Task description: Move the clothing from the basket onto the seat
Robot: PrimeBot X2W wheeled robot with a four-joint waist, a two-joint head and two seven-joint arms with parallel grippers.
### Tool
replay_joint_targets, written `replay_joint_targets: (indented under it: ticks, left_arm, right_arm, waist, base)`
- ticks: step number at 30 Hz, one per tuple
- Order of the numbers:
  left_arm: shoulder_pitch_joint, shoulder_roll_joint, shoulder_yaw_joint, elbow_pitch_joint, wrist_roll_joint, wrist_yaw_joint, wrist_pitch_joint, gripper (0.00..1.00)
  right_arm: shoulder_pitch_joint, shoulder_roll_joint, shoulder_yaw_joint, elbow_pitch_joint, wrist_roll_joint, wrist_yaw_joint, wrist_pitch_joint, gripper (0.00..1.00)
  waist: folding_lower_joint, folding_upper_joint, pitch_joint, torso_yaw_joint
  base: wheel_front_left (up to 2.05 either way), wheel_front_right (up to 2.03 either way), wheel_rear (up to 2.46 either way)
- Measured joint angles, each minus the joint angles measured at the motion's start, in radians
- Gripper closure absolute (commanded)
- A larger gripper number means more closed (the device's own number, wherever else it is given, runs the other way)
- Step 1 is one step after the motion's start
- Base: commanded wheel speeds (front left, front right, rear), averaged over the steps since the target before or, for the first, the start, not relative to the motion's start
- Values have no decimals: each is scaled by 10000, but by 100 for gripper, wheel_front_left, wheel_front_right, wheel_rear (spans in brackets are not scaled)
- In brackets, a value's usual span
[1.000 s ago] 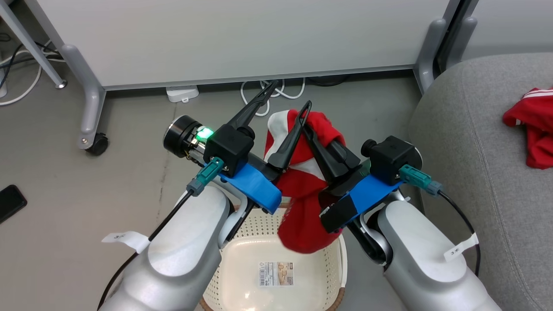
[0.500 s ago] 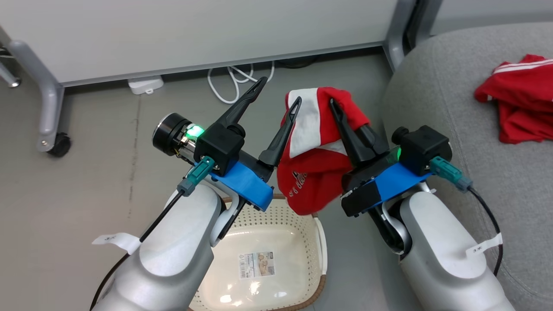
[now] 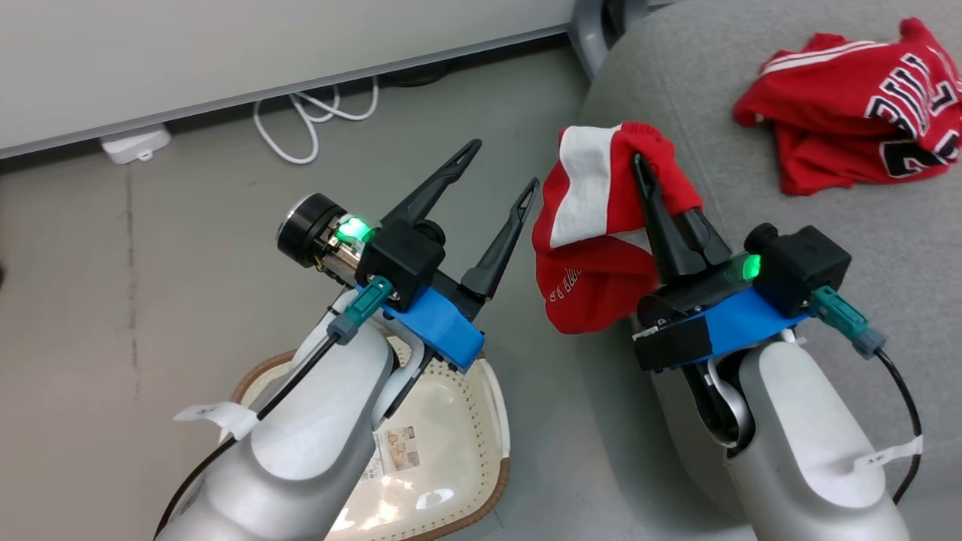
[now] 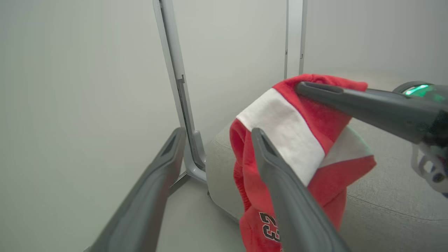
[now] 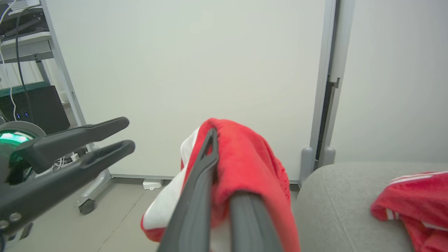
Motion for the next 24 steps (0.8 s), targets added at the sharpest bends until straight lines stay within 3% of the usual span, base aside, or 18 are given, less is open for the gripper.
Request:
replay_joint_targets:
  ticks: [12, 24]
  left_arm:
    - [-273, 67, -888, 217, -240, -2, 0, 0]
    - [-410, 100, -1323, 337, -385, -2, 0, 0]
  right_arm:
    - [942, -6, -782, -765, -52, 0, 2, 100]
    - [1623, -6, -1012, -1183, 102, 0, 0, 100]
  waist:
    - [0, 0, 269, -1273]
    - [0, 0, 420, -1866]
  base:
    - [0, 0, 0]
    - [0, 0, 0]
